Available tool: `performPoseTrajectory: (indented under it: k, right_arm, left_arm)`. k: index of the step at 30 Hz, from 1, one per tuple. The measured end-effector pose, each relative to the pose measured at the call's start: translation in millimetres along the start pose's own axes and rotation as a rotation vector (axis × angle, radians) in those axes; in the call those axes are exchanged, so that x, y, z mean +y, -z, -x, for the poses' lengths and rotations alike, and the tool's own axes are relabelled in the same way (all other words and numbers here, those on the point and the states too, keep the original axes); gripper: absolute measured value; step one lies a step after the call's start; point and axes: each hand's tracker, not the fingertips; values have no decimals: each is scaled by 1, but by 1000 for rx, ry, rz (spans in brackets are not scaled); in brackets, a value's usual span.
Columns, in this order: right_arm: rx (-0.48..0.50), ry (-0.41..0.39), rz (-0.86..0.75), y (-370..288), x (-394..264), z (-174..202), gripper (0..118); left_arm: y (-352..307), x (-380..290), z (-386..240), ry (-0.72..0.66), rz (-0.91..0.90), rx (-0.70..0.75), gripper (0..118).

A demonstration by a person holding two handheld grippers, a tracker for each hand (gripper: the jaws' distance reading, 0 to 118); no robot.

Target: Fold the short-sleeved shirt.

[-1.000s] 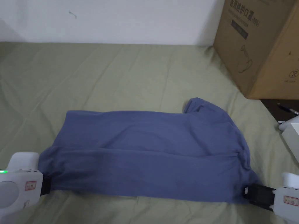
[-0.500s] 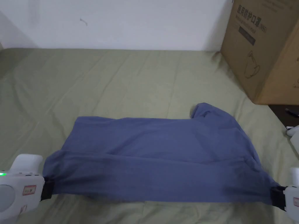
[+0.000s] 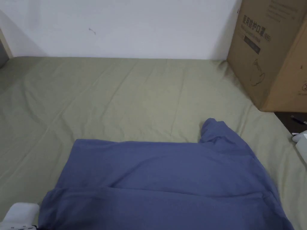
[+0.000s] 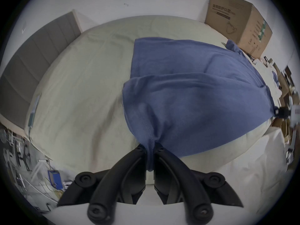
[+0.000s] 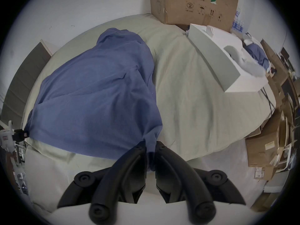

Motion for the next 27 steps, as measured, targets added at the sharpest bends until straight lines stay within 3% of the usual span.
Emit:
performPoseTrajectory:
  k: [2, 3, 4, 5, 6, 7, 11, 12, 13, 14, 15, 16, 17, 20, 24, 27]
  right_arm:
    - [5, 8, -28, -1, 2, 1, 10]
    - [5, 3, -34, -3, 4, 1, 22]
    - [-11, -5, -44, -6, 8, 3, 49]
    - [-22, -20, -57, -10, 11, 5, 85]
    - [-13, -31, -86, -17, 15, 5, 113]
    - [6, -35, -128, -25, 18, 6, 116]
    - [1, -45, -218, -55, 41, 14, 109]
    - [22, -64, -251, -62, 46, 16, 105]
    - [38, -72, -256, -67, 52, 19, 98]
    - [46, -71, -252, -69, 59, 22, 84]
    - [65, -72, -260, -71, 67, 26, 54]
    - [77, -75, -265, -70, 71, 28, 33]
    - [80, -75, -273, -66, 77, 31, 19]
    - [87, -56, -262, -45, 103, 39, 0]
    - [162, 8, -234, -12, 147, 39, 0]
    - [162, 15, -219, 16, 181, 38, 0]
  left_arm:
    - [-3, 5, -3, -35, -2, -3, 13]
    - [-3, 7, -2, -35, 9, 21, 38]
    - [-4, 8, -1, -32, 7, 56, 63]
    - [-5, 10, 0, -35, -10, 63, 87]
    - [-12, 13, 2, -49, -31, 72, 104]
    - [-19, 15, 5, -79, -70, 78, 105]
    - [-40, 45, 10, -161, -97, 51, 105]
    - [-48, 51, 6, -151, -106, 36, 98]
    - [-58, 56, 1, -126, -152, 20, 81]
    - [-66, 61, -8, -99, -203, 16, 53]
    - [-71, 69, -17, -79, -244, 35, 13]
    - [-71, 75, -23, -74, -263, 38, 3]
    - [-66, 84, -29, -58, -271, 15, 3]
    - [-55, 114, -40, -96, -280, -93, 0]
    - [-43, 143, -61, -45, -311, -52, 0]
    - [-29, 159, -75, -9, -288, -45, 0]
